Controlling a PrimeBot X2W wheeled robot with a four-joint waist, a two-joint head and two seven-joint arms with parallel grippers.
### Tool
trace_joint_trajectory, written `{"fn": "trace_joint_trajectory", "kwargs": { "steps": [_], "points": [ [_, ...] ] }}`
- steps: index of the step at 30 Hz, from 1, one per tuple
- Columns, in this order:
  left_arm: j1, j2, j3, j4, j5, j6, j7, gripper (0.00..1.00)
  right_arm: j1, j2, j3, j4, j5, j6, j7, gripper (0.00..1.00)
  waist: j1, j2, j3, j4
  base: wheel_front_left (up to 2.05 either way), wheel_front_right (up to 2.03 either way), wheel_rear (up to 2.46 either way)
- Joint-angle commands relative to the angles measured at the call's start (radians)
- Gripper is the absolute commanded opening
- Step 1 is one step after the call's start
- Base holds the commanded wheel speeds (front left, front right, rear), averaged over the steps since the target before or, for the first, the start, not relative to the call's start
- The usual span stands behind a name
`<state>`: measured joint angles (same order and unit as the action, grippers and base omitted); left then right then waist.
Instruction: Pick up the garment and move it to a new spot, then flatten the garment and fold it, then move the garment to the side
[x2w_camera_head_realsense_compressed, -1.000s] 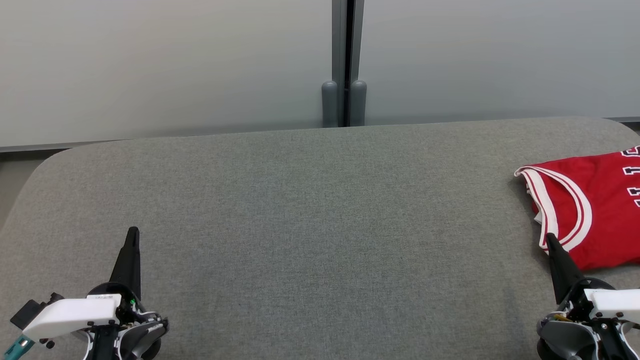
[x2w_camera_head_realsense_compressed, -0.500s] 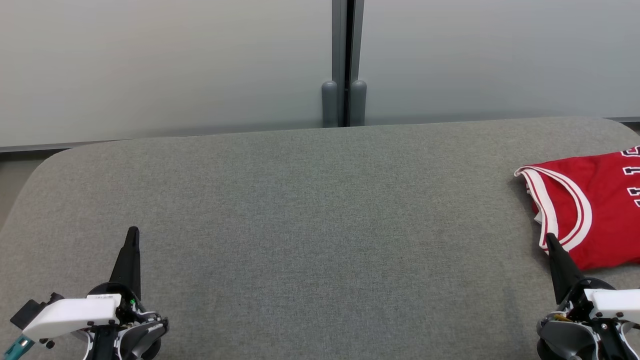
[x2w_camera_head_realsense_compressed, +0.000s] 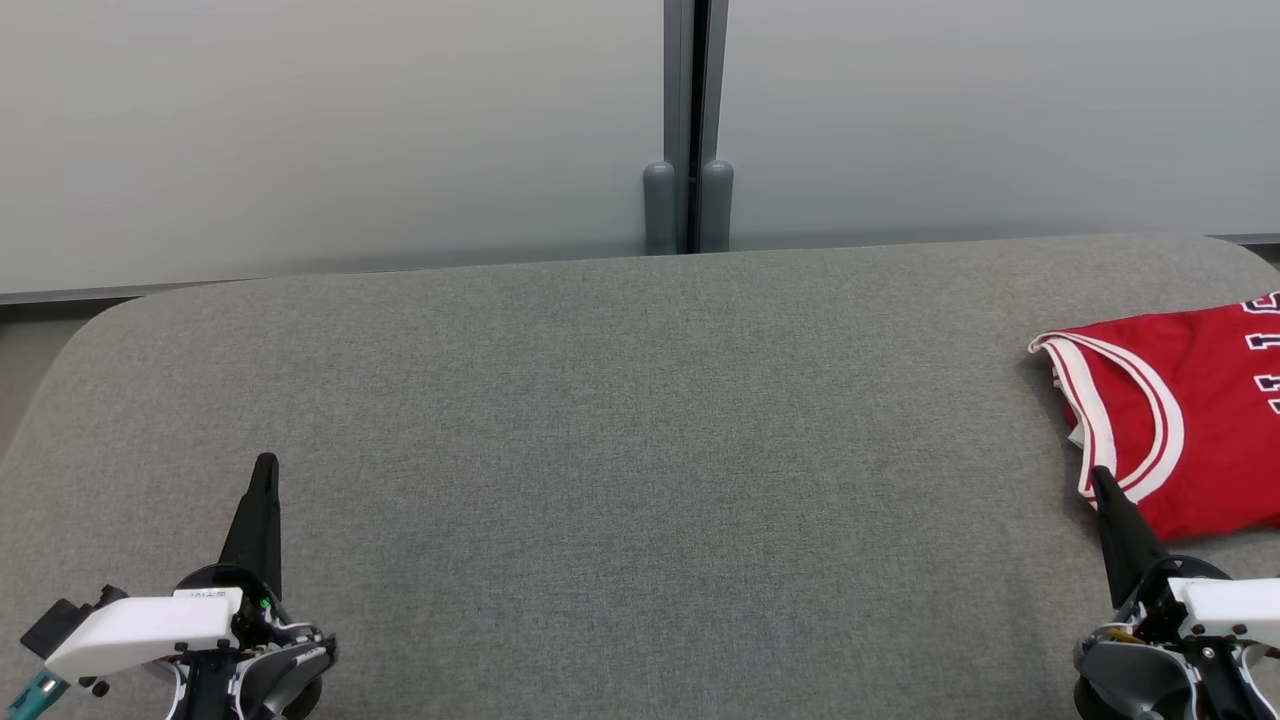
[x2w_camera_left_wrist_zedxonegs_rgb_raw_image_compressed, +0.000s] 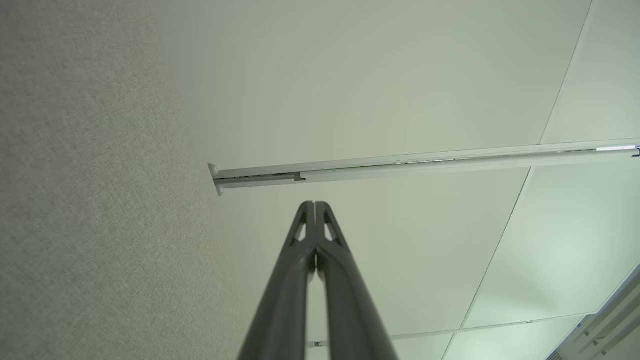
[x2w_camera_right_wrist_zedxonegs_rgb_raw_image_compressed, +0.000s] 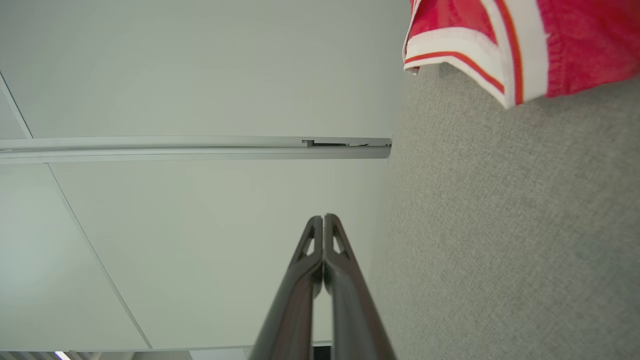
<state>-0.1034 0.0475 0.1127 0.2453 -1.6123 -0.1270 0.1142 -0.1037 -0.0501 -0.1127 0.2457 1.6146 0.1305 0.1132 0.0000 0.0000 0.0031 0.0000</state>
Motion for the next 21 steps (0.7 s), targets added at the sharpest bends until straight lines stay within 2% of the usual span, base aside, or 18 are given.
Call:
{"fn": "trace_joint_trajectory", "kwargs": {
  "steps": [1, 21],
  "points": [
    [-0.012, 0.005, 0.004, 0.001, -0.001, -0.007, 0.003, 0.00, -0.008, -0.003, -0.002, -0.002, 0.000, 0.000, 0.002, 0.00, 0.0000, 0.0000, 0.000, 0.000, 0.00, 0.00, 0.00],
    [-0.012, 0.005, 0.004, 0.001, -0.001, -0.007, 0.003, 0.00, -0.008, -0.002, -0.003, -0.002, -0.001, 0.000, 0.003, 0.00, 0.0000, 0.0000, 0.000, 0.000, 0.00, 0.00, 0.00]
  ]
}}
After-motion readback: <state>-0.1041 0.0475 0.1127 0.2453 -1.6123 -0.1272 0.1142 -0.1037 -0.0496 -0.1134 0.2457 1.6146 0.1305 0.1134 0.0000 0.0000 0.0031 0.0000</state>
